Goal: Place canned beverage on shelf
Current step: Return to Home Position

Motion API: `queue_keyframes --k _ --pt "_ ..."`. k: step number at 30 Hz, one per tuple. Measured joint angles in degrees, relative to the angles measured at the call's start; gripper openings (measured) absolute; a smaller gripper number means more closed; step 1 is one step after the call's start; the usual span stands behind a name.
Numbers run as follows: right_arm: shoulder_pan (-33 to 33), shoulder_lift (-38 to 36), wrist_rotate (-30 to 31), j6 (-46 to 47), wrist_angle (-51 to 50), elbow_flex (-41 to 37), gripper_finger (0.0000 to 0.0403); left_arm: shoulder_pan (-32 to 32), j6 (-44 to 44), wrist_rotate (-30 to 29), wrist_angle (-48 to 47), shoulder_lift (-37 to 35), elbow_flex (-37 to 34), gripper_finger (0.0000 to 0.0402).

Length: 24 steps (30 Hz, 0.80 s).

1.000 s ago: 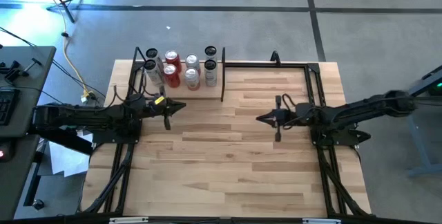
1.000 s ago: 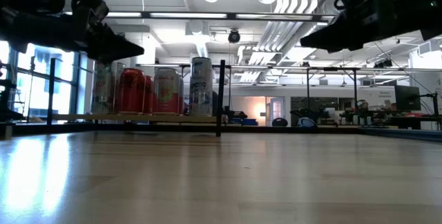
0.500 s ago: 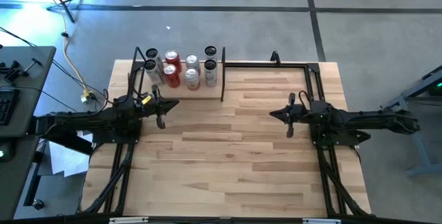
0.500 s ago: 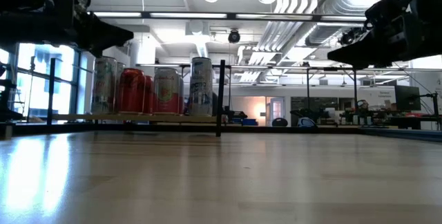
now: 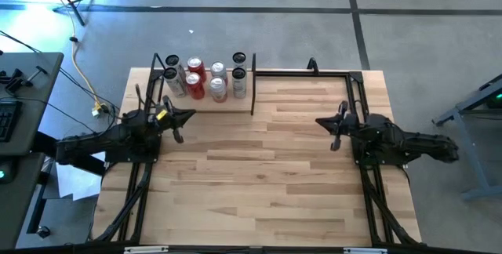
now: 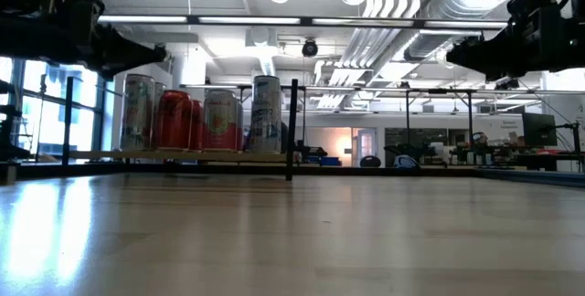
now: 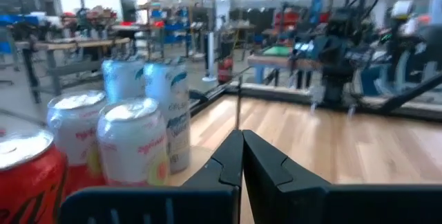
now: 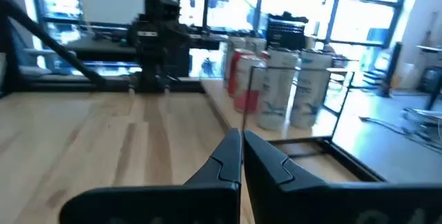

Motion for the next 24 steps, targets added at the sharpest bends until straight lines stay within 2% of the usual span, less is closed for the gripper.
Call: queue_keyframes --k 3,14,20,24 --pt "-0.85 0.60 0.38 1.53 0.04 -0.02 0.0000 0.06 0.71 -0.63 -0.65 0.54 -0.11 0.0001" --pt "-0.86 0.66 0.39 3.07 0.06 -0.02 0.0000 0.04 -1.80 9.13 -2.28 1.34 -0.11 0.0001" --pt "-0.86 0.76 0.31 17.70 0.07 -0.04 0.0000 0.02 -0.92 9.13 -2.39 1.94 -0.11 0.0003" --pt "-0.86 0.78 0.28 18.77 0.08 -0.04 0.0000 0.02 -0.94 9.13 -2.38 1.92 -0.11 0.0005"
